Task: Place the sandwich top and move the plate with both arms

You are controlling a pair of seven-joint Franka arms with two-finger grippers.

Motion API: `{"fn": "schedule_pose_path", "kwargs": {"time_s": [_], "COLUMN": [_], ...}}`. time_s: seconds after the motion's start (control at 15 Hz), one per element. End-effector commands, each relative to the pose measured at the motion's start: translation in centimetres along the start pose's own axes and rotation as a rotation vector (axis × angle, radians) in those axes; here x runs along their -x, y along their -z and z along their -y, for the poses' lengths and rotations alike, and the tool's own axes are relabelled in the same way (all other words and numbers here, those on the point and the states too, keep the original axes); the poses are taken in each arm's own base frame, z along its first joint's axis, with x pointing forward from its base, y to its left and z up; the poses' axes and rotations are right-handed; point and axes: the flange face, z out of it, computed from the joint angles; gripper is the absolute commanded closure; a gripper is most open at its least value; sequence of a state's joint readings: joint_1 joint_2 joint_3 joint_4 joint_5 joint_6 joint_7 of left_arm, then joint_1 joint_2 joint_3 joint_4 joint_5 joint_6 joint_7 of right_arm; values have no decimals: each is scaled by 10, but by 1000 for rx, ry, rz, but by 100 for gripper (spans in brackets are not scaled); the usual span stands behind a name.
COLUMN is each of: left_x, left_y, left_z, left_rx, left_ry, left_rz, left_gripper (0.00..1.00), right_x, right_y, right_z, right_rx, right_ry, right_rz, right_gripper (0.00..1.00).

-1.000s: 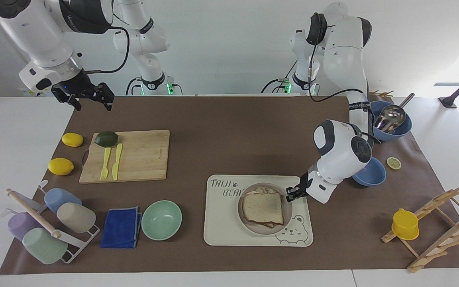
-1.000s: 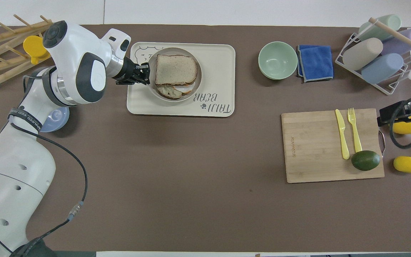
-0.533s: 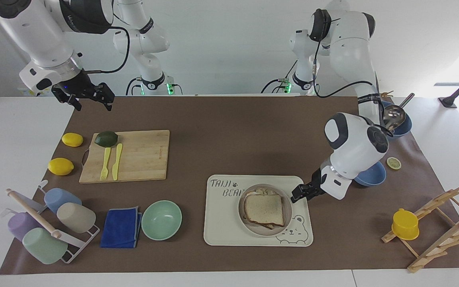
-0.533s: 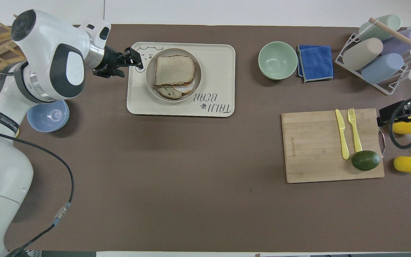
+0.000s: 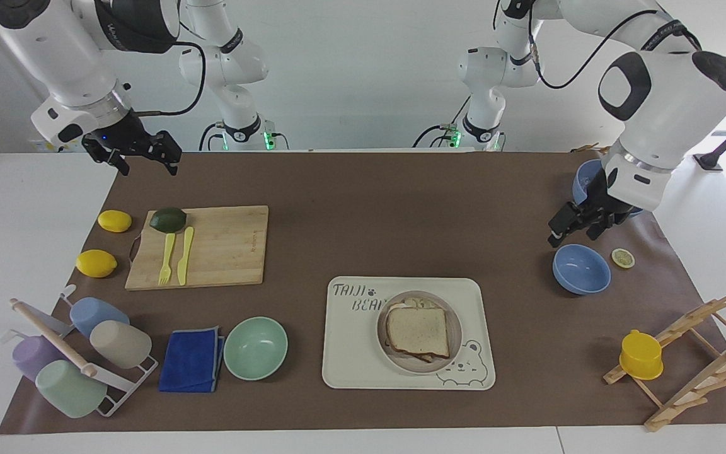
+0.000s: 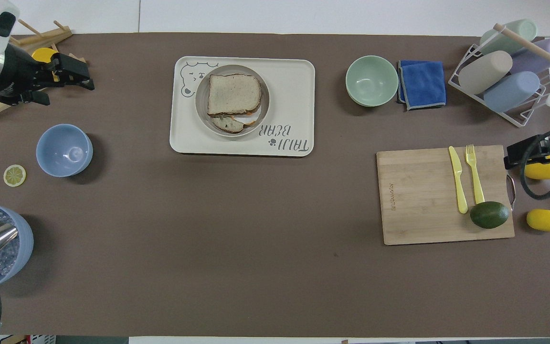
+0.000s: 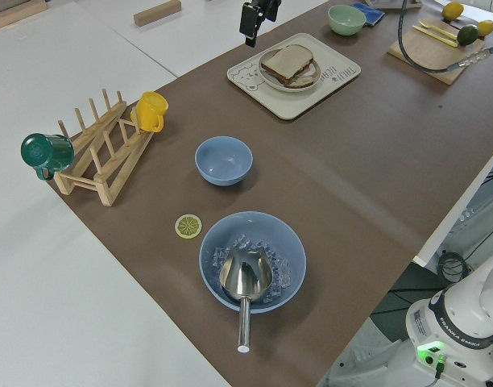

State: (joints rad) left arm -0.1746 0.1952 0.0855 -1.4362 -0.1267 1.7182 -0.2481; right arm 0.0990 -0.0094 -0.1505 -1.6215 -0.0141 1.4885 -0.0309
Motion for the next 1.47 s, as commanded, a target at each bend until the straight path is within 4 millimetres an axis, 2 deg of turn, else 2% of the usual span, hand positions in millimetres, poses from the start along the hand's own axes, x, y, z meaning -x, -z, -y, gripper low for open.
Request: {"fn": "schedule_pose_path", "kwargs": {"time_s": [0.0,0.13,0.2,0.33,0.47,0.6,0.73,1.0,1.4], "left_x": [40,66,76,97,106,105,94,75,80], "left_y": [37,50,50,31,10,4,-2,27,45], "left_z": [19,27,33,37,42,40,41,32,36], "left_rx": [-65,-90,-99,-121,-131,-135,-133,-130,-115], "left_ry": [-48,-109,-119,-126,-127,-131,-137,-144,-139], "left_rz": [57,124,143,176,177,161,171,189,144], "left_gripper": [0,0,0,0,0,0,0,0,0], "right_x": [4,4,4,4,3,3,3,3,3], "right_y": [5,5,6,6,7,6,7,6,6], "right_z": [11,14,14,14,14,13,13,13,12], "right_rx": [-7,-6,-4,-4,-4,-6,-6,-6,-6], "right_ry": [43,49,49,52,59,58,56,56,55], "right_rz": [-3,-4,-7,-6,-12,-11,-12,-11,-11], "right_gripper": [0,0,0,0,0,0,0,0,0]}}
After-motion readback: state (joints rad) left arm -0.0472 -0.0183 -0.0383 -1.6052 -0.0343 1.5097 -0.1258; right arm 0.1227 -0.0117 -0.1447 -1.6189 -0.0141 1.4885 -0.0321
